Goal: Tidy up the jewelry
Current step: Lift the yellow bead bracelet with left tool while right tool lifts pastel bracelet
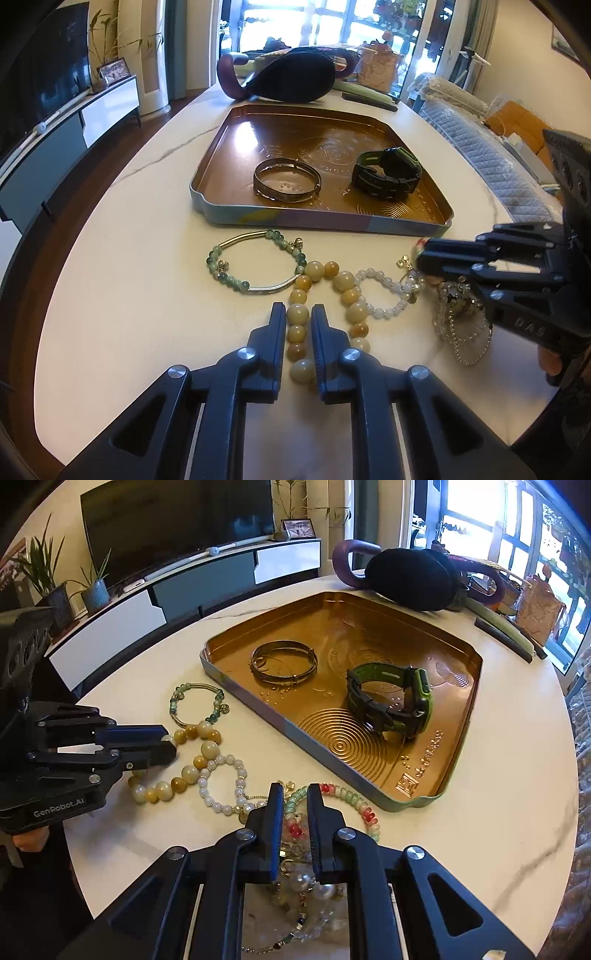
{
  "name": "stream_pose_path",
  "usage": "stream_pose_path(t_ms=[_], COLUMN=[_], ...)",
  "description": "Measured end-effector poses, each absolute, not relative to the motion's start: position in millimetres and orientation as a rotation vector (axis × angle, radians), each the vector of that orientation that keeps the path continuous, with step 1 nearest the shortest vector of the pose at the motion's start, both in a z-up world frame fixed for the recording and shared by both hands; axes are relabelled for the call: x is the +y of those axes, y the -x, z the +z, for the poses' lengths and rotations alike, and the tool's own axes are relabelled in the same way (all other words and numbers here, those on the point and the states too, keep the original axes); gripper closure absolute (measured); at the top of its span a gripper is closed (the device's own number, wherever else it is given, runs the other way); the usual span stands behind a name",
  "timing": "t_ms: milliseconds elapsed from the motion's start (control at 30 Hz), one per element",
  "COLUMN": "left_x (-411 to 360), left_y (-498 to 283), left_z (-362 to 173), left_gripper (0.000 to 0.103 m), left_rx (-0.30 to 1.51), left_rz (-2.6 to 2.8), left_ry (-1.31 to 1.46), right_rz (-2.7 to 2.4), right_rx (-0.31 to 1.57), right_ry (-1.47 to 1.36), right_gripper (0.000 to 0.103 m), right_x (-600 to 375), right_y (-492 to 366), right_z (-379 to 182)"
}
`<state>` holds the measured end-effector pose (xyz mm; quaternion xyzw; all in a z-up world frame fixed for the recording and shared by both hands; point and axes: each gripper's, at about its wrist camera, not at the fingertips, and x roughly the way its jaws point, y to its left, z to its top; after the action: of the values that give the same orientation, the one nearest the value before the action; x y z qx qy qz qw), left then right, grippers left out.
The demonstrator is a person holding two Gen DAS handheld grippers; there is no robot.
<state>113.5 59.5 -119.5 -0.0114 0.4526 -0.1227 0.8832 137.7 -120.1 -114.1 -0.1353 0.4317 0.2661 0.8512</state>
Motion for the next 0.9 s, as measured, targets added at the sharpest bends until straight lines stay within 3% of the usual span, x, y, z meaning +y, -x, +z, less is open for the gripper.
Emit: stream_pose_path(t_ms=[133, 200, 267, 300, 400, 467, 500, 533, 567, 633, 733, 900], left_x=[59.7, 58.9, 56.3, 55.0, 52.4, 52.7, 53.3, 53.0, 51.5, 49.7, 48.9, 45.5], left_y=[-113.5, -113.2, -113.0, -113.9, -112.4, -112.0, -112.2, -112.1, -111.9, -114.1, -113.9, -111.5], left_z=[-119.6, -118.7, -119.9, -122.5, -125.0, -125.4, -125.4, -125.0, -122.9, -119.7, -118.8, -115.1], left_gripper=[0.084, 0.073, 0.032, 0.026, 0.024, 0.024, 0.024, 0.033, 0.06, 0.09, 0.09, 0.09], left_rx=[0.937, 0.934, 0.935, 0.946, 0.922, 0.912, 0.909, 0.905, 0.896, 0.915, 0.927, 0.952], left_rz=[-0.255, -0.245, -0.219, -0.191, -0.176, -0.18, -0.183, -0.189, -0.212, -0.252, -0.263, -0.306], left_ry=[0.018, 0.006, -0.023, -0.043, -0.069, -0.068, -0.066, -0.067, -0.078, -0.07, -0.053, -0.005], right_rz=[0.507, 0.476, 0.467, 0.461, 0.468, 0.45, 0.44, 0.439, 0.439, 0.448, 0.462, 0.456], right_rx=[0.897, 0.911, 0.937, 0.935, 0.948, 0.941, 0.947, 0.953, 0.947, 0.961, 0.961, 0.947], right_ry=[0.271, 0.242, 0.224, 0.226, 0.243, 0.295, 0.324, 0.328, 0.313, 0.278, 0.286, 0.256], right_gripper=[0.09, 0.089, 0.089, 0.089, 0.088, 0.077, 0.074, 0.071, 0.071, 0.073, 0.097, 0.098], right_x=[-144.2, -156.2, -162.2, -163.3, -160.6, -155.7, -152.5, -152.1, -153.6, -156.6, -156.3, -158.4], right_y=[-140.4, -145.0, -149.9, -150.5, -151.7, -149.1, -148.6, -147.8, -147.0, -147.9, -148.4, -145.7], right_z=[-105.3, -105.7, -109.4, -109.8, -112.7, -116.7, -119.7, -122.1, -122.1, -122.7, -121.9, -117.1])
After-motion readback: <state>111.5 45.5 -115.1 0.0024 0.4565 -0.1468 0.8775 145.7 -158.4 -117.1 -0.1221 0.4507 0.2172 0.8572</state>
